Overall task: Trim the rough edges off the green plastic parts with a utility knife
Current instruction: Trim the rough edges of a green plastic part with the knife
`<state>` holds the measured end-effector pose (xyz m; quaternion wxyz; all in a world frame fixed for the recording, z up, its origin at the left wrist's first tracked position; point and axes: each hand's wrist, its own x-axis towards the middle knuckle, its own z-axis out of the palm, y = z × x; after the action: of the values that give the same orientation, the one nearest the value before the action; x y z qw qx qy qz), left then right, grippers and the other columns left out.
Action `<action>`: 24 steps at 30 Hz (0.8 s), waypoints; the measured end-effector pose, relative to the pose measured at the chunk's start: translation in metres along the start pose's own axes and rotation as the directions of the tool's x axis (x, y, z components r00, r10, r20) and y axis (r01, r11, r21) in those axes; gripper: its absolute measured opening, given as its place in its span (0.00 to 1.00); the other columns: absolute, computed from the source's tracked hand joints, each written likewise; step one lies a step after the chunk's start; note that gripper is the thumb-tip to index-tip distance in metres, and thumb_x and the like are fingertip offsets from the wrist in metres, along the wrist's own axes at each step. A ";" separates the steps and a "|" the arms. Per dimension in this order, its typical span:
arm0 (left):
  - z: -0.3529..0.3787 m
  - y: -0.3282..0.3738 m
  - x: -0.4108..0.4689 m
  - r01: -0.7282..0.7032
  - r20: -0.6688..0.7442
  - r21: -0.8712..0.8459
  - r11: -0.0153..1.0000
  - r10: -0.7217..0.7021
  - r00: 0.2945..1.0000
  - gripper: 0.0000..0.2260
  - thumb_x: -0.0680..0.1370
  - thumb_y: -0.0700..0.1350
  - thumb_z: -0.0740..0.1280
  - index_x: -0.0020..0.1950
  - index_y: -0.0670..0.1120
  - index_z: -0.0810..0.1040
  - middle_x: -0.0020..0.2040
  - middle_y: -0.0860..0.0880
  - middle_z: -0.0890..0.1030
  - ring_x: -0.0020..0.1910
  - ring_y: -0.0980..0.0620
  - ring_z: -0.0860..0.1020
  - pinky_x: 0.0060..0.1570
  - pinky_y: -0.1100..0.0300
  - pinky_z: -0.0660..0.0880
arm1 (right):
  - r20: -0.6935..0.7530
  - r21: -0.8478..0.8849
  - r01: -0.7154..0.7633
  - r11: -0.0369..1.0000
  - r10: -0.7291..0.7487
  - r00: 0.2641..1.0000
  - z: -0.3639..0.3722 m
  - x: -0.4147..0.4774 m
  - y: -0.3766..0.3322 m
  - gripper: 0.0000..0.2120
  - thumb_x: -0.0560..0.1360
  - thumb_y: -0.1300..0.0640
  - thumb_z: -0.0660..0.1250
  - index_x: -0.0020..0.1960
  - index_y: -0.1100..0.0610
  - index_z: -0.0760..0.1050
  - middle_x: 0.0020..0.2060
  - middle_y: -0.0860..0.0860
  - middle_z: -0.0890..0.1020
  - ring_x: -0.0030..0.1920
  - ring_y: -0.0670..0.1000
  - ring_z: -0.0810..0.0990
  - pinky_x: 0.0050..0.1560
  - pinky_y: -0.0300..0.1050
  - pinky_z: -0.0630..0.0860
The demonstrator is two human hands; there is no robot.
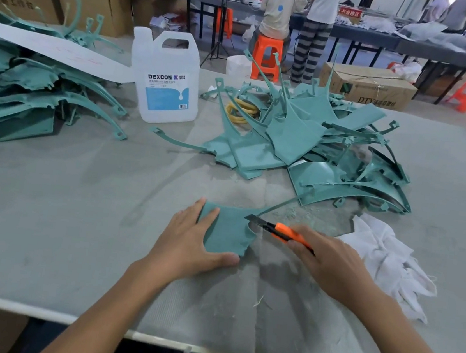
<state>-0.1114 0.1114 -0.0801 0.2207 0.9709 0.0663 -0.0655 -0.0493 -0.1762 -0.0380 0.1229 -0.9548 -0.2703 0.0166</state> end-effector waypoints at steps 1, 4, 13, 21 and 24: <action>0.004 0.005 -0.003 0.012 -0.039 0.042 0.999 -0.011 0.999 0.56 0.61 0.85 0.53 0.82 0.58 0.49 0.82 0.54 0.42 0.79 0.50 0.46 0.78 0.51 0.48 | -0.014 0.012 -0.010 1.000 0.010 1.000 0.001 -0.006 0.000 0.11 0.83 0.40 0.55 0.63 0.39 0.68 0.38 0.44 0.79 0.37 0.48 0.78 0.36 0.44 0.70; 0.013 0.014 -0.011 0.031 -0.146 0.131 0.991 -0.011 0.989 0.55 0.62 0.86 0.44 0.82 0.56 0.51 0.78 0.51 0.50 0.72 0.47 0.53 0.74 0.50 0.53 | -0.030 0.062 -0.004 0.998 0.006 1.000 0.007 -0.026 -0.001 0.12 0.82 0.40 0.56 0.64 0.38 0.69 0.39 0.39 0.77 0.37 0.39 0.76 0.37 0.39 0.71; 0.022 0.010 -0.010 -0.034 -0.132 0.103 0.994 0.047 0.990 0.56 0.61 0.86 0.45 0.81 0.55 0.48 0.83 0.51 0.42 0.80 0.53 0.39 0.78 0.50 0.42 | 0.020 0.037 -0.030 0.999 0.029 0.999 0.011 -0.043 0.004 0.16 0.82 0.38 0.54 0.67 0.38 0.70 0.47 0.41 0.77 0.45 0.45 0.79 0.45 0.45 0.75; 0.019 0.009 -0.011 -0.043 -0.117 0.085 0.995 0.053 0.992 0.54 0.62 0.84 0.50 0.81 0.56 0.49 0.83 0.53 0.43 0.80 0.54 0.40 0.78 0.52 0.42 | 0.023 0.057 -0.037 0.998 0.036 0.999 0.004 -0.039 0.006 0.15 0.83 0.42 0.57 0.68 0.38 0.71 0.49 0.42 0.78 0.47 0.47 0.79 0.47 0.48 0.76; 0.018 0.008 -0.011 -0.043 -0.117 0.091 0.995 0.054 0.992 0.53 0.63 0.83 0.51 0.81 0.55 0.50 0.83 0.53 0.44 0.80 0.54 0.40 0.78 0.52 0.42 | -0.005 0.035 -0.066 0.997 0.067 0.998 0.001 -0.032 0.011 0.15 0.83 0.43 0.58 0.69 0.39 0.71 0.52 0.42 0.79 0.50 0.49 0.80 0.46 0.47 0.75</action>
<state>-0.1226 0.0952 -0.0911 0.1749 0.9832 0.0526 -0.0050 -0.0710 -0.2014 -0.0430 0.1397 -0.9610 -0.2377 0.0223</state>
